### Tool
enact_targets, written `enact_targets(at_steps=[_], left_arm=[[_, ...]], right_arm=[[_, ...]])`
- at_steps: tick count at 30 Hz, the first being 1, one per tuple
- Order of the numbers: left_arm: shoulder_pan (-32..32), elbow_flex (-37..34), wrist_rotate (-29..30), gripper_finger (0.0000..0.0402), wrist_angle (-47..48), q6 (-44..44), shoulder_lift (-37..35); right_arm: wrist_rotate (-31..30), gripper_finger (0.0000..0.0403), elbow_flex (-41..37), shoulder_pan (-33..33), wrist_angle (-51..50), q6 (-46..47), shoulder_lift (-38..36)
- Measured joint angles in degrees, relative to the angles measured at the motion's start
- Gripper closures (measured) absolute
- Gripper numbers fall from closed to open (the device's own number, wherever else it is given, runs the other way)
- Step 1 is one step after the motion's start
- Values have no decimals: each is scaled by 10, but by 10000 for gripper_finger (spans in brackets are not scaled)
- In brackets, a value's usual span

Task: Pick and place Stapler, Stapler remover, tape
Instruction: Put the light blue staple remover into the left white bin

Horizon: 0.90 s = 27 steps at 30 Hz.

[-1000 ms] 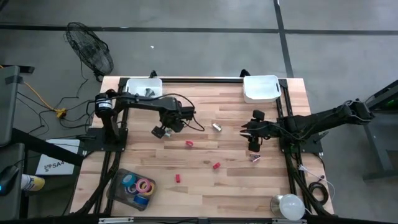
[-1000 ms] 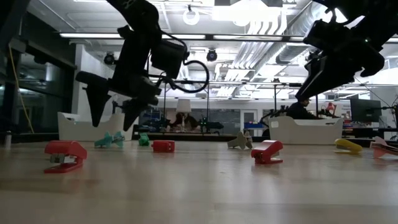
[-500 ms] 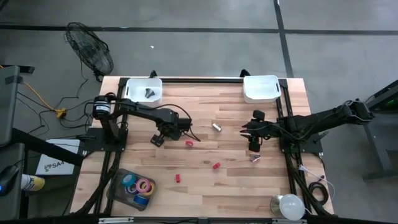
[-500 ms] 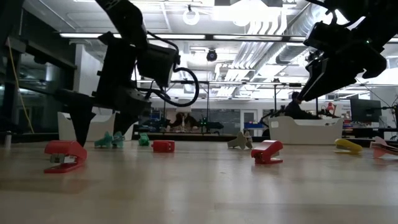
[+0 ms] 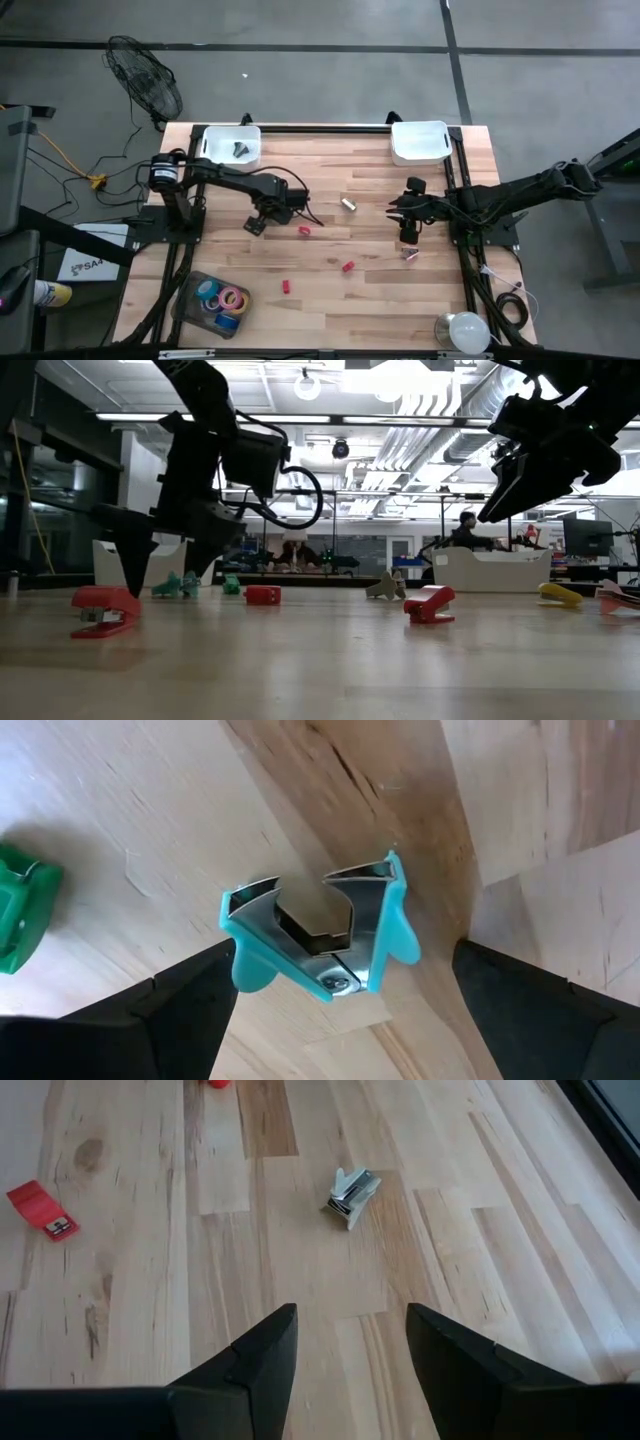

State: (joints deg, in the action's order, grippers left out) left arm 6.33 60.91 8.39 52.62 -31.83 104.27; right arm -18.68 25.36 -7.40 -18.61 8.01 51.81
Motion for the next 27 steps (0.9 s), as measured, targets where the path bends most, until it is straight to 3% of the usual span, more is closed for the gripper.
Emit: enact_targets(at_steps=[15,27], left_arm=[[1,32,-2,46,-16,17,3],[1,33,-33,128,8,53,3]], right_arm=[[2,222,0,0,0,0,0],[2,222,0,0,0,1,0]])
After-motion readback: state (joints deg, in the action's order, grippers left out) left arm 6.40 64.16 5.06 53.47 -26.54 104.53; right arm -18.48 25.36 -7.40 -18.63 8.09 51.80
